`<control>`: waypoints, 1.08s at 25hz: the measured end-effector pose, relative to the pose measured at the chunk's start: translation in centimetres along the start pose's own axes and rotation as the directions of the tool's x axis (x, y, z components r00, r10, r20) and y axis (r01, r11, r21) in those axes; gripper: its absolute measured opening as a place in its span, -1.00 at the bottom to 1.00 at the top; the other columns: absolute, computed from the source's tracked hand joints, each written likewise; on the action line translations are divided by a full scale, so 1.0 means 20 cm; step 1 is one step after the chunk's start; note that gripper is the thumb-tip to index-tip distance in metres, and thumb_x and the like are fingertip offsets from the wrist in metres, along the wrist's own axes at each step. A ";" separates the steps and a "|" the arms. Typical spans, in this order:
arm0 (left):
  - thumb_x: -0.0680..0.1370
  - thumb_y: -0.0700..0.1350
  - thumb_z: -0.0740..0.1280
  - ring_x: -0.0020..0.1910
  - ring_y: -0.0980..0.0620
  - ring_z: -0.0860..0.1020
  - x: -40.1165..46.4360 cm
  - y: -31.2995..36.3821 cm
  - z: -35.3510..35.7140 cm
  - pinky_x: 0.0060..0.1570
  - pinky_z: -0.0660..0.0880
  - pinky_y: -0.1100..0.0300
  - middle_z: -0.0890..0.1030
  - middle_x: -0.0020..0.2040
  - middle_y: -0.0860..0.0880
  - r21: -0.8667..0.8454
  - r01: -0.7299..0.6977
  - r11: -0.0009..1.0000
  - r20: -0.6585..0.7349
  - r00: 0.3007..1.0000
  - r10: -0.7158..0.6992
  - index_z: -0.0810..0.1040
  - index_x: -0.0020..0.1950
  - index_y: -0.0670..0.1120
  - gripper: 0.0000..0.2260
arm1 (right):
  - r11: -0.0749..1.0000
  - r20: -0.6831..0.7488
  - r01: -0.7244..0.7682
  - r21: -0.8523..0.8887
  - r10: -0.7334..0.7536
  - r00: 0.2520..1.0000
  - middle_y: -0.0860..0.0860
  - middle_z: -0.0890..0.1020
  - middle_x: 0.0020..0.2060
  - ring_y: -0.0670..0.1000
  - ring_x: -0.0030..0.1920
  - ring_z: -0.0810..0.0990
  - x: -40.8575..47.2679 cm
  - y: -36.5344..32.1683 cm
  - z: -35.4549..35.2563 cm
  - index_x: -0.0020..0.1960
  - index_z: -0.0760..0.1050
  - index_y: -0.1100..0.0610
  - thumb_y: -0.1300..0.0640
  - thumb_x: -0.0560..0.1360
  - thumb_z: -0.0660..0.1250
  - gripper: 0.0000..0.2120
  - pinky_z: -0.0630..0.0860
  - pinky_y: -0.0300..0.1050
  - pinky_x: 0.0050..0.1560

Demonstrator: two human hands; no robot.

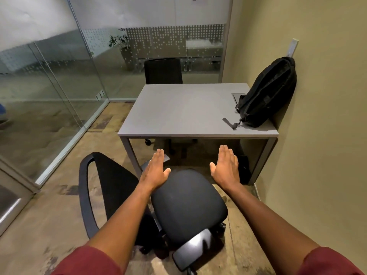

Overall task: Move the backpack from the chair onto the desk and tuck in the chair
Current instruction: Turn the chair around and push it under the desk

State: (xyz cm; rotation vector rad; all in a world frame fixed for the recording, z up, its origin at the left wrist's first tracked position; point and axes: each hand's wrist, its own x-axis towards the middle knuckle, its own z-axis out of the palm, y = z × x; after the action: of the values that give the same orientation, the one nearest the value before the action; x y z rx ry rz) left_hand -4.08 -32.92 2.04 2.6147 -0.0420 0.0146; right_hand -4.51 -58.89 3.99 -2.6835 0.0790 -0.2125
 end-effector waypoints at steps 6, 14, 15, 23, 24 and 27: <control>0.62 -0.03 0.32 0.62 -0.01 -0.04 -0.11 -0.07 -0.08 0.55 0.04 0.03 -0.02 0.65 -0.04 0.015 0.018 1.000 -0.040 0.999 -0.017 -0.07 0.64 -0.06 -0.27 | 0.999 0.036 0.047 0.006 -0.047 0.998 0.15 0.11 0.59 0.20 0.58 0.03 -0.07 -0.12 0.05 0.59 0.00 0.19 0.00 0.59 0.28 -0.28 0.00 0.13 0.56; 0.62 -0.04 0.33 0.62 -0.01 -0.03 -0.03 -0.35 -0.19 0.54 0.07 0.00 -0.02 0.65 -0.03 0.060 -0.015 0.998 0.001 1.000 0.015 -0.05 0.64 -0.05 -0.27 | 0.999 0.074 0.047 0.022 -0.049 0.996 0.16 0.13 0.58 0.20 0.57 0.07 -0.19 -0.36 0.28 0.58 0.01 0.19 0.00 0.59 0.29 -0.28 0.06 0.13 0.56; 0.62 -0.04 0.32 0.62 -0.02 -0.03 -0.01 -0.41 -0.22 0.54 0.06 -0.01 -0.02 0.65 -0.04 0.089 -0.031 0.996 0.005 1.000 0.030 -0.05 0.64 -0.05 -0.28 | 0.999 0.076 0.038 0.026 -0.040 0.996 0.15 0.12 0.58 0.20 0.57 0.07 -0.19 -0.40 0.32 0.58 0.00 0.19 -0.01 0.59 0.29 -0.28 0.06 0.13 0.56; 0.63 -0.02 0.29 0.62 -0.07 0.00 0.13 -0.94 -0.46 0.57 0.01 -0.01 0.02 0.65 -0.11 0.202 -0.189 0.961 0.152 0.975 0.160 -0.02 0.64 -0.09 -0.31 | 0.987 0.029 -0.155 0.049 0.153 0.988 0.15 0.13 0.58 0.18 0.58 0.07 -0.26 -0.84 0.63 0.59 0.00 0.18 -0.05 0.59 0.27 -0.27 0.08 0.13 0.55; 0.63 -0.01 0.28 0.62 -0.07 0.00 0.15 -0.99 -0.48 0.57 0.01 -0.01 0.02 0.65 -0.11 0.201 -0.208 0.957 0.175 0.969 0.173 -0.01 0.64 -0.09 -0.32 | 0.984 0.030 -0.167 0.056 0.165 0.986 0.15 0.13 0.58 0.18 0.58 0.07 -0.29 -0.91 0.67 0.59 0.00 0.18 -0.06 0.59 0.27 -0.27 0.08 0.13 0.54; 0.65 0.03 0.25 0.62 -0.05 0.00 0.16 -1.14 -0.52 0.58 -0.01 -0.01 0.04 0.65 -0.09 0.177 -0.262 0.949 0.239 0.946 0.217 0.02 0.64 -0.08 -0.35 | 0.976 0.066 -0.206 0.071 0.201 0.977 0.15 0.11 0.59 0.18 0.58 0.06 -0.36 -1.10 0.78 0.59 -0.01 0.19 -0.08 0.60 0.24 -0.27 0.06 0.13 0.54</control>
State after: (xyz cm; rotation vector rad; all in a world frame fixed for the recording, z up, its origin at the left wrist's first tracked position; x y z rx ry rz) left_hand -0.08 -8.05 -0.36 2.7908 -0.4614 -0.1912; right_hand -8.56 -31.82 -1.22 -2.5794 0.3193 -0.0717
